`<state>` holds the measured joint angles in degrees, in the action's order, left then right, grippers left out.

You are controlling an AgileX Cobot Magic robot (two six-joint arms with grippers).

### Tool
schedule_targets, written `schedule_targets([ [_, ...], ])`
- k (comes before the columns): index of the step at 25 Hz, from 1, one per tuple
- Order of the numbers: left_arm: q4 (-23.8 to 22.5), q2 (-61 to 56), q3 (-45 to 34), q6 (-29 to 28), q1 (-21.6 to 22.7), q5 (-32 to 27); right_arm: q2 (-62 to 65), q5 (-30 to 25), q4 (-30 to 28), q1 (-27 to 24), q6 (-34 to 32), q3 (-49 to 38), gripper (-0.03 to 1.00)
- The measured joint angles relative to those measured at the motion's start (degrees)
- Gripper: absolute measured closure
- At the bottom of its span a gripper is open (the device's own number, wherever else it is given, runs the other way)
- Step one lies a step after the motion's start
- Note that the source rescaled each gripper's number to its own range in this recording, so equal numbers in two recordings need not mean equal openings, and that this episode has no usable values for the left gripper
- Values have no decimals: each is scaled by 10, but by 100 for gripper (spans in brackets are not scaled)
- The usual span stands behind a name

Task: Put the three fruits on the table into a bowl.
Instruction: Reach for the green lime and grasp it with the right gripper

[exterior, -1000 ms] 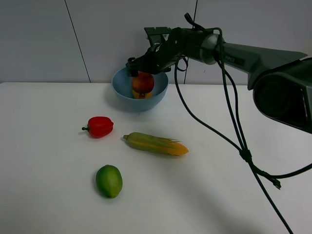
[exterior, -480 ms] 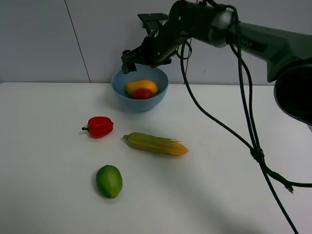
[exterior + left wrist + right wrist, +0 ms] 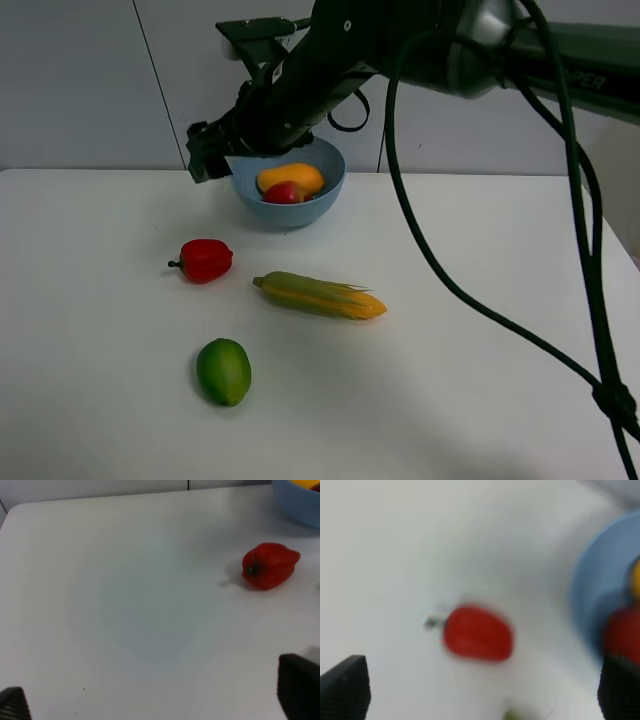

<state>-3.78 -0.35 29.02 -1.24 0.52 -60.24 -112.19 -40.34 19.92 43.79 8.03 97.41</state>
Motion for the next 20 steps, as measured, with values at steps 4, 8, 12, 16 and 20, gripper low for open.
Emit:
schedule_targets([
  [4, 0, 0, 0, 0, 0, 0, 5, 0, 5, 55, -1, -74, 23],
  [8, 0, 0, 0, 0, 0, 0, 6, 9, 9, 105, -12, -132, 23],
  [12, 0, 0, 0, 0, 0, 0, 7, 38, 8, 126, -26, -184, 23],
  [16, 0, 0, 0, 0, 0, 0, 3, 49, 7, 133, -31, -210, 23],
  [20, 0, 0, 0, 0, 0, 0, -21, 52, 5, 138, -40, -210, 23],
])
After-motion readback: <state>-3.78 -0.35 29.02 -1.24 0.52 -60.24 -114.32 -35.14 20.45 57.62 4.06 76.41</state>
